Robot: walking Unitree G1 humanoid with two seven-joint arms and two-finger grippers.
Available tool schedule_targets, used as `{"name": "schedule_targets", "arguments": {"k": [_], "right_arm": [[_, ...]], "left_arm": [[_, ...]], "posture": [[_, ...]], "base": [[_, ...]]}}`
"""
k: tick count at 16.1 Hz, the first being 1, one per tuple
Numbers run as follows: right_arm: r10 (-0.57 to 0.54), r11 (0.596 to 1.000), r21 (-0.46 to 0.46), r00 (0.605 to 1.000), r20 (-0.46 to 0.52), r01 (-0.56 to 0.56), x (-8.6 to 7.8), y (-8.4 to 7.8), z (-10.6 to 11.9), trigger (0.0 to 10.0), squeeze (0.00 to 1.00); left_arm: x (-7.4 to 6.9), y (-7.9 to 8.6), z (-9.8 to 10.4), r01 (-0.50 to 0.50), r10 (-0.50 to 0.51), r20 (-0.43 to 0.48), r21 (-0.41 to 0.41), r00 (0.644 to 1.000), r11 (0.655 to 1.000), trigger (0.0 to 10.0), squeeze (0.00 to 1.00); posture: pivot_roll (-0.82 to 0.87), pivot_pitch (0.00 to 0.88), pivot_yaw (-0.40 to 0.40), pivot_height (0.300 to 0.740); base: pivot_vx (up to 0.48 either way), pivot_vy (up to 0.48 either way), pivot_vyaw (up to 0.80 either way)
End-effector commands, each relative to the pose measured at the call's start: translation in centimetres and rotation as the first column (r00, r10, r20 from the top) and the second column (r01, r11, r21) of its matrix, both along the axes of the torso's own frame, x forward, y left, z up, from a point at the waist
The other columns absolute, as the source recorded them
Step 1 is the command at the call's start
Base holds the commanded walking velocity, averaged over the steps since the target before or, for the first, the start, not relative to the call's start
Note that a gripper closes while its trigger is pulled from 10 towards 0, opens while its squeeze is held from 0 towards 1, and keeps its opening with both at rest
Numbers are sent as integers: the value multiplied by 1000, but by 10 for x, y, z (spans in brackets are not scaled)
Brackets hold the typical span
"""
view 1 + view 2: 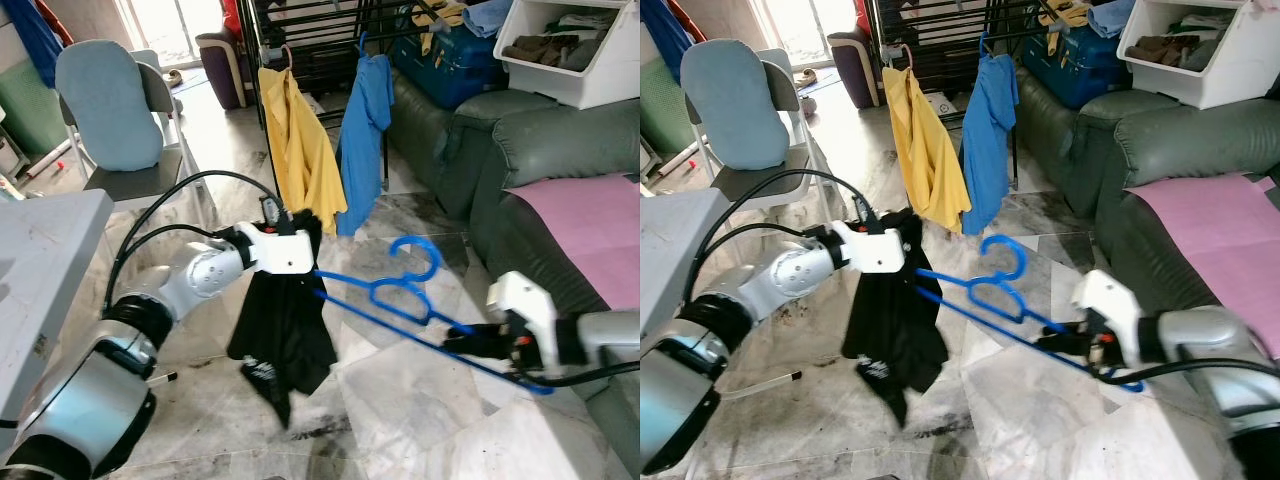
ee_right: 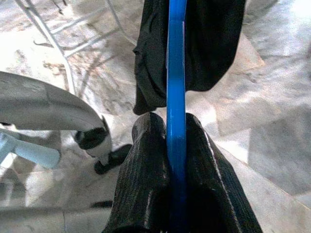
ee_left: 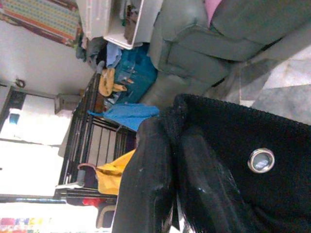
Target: Hang hanger
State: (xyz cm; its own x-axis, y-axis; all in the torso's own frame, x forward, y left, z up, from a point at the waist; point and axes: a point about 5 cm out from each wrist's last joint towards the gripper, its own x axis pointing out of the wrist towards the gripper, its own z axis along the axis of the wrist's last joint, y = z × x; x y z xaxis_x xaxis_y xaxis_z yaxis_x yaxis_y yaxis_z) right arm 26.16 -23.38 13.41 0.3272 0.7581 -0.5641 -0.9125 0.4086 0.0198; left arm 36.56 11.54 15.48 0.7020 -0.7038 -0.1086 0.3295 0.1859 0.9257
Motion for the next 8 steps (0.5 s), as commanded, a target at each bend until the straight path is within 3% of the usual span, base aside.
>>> {"name": "schedule_targets", "arguments": {"k": [1,4,8], "right_arm": [[71,996,43,997,30,-73,0,15,13,10000,0],[99,992,70,995,23,-101,-3,17,19,10000,0],[104,994,35,995,11,-104,-5,19,10,10000,0]], "left_arm": [[4,3,11,-10,11,47,-24,999,1000,10000,0],[6,5,8,-29,30,38,-26,999,999,10000,0],[7,4,9,-40,42,39,-44,998,998,10000,0]], "posture": [[-111,0,104,740],[-110,0,104,740],[-110,0,108,740]], "base": [[0,0,0],[0,0,0],[0,0,0]]}}
